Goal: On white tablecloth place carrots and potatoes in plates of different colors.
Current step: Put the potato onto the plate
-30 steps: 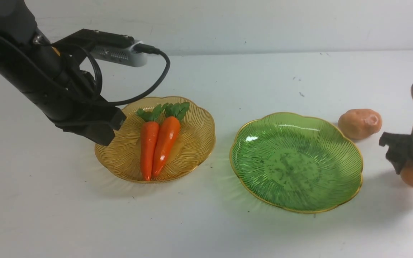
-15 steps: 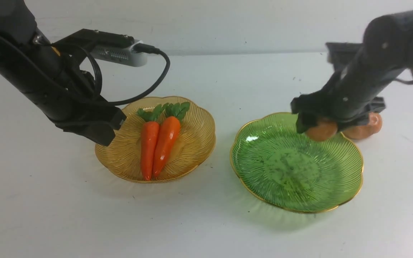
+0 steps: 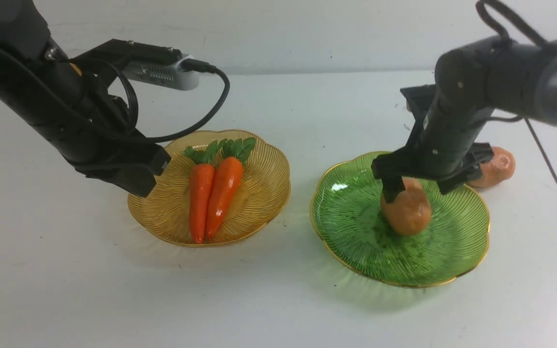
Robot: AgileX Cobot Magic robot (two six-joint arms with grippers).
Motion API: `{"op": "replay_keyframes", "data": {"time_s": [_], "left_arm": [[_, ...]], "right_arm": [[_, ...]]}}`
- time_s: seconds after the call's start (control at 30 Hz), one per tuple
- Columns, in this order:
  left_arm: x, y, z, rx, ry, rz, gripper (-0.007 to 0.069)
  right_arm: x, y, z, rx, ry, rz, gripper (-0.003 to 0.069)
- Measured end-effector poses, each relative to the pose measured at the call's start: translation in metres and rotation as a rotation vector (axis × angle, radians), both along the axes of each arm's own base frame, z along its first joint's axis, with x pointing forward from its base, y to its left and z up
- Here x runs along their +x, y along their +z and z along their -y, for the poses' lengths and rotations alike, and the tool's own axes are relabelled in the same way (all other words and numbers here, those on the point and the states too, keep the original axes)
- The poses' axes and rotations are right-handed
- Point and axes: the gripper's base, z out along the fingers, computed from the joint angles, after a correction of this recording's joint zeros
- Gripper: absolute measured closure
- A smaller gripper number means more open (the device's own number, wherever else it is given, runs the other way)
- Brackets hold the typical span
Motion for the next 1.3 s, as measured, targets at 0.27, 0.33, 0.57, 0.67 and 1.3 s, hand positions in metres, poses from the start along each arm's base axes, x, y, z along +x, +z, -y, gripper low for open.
{"op": "replay_keyframes", "data": {"time_s": [0.27,0.33,0.57,0.67,1.3], "left_arm": [[0.000,0.000,0.000,-0.001,0.000,0.000,0.0628],[0.000,0.000,0.000,-0.001,0.000,0.000,0.0628],[0.000,0.000,0.000,-0.002,0.000,-0.001,0.0628],[0.000,0.000,0.000,-0.002,0.000,-0.001,0.0628],[0.000,0.000,0.000,-0.004,0.000,-0.002,0.0628]], "right_arm": [[0.020,0.063,0.011,-0.088,0.049,0.110,0.0130],[0.028,0.072,0.029,-0.101,-0.014,0.145,0.0270],[0.047,0.066,0.112,0.000,-0.367,0.123,0.0648],[0.055,0.055,0.124,0.095,-0.464,0.109,0.0596],[0.076,-0.014,0.131,0.246,-1.213,0.034,-0.0031]]}}
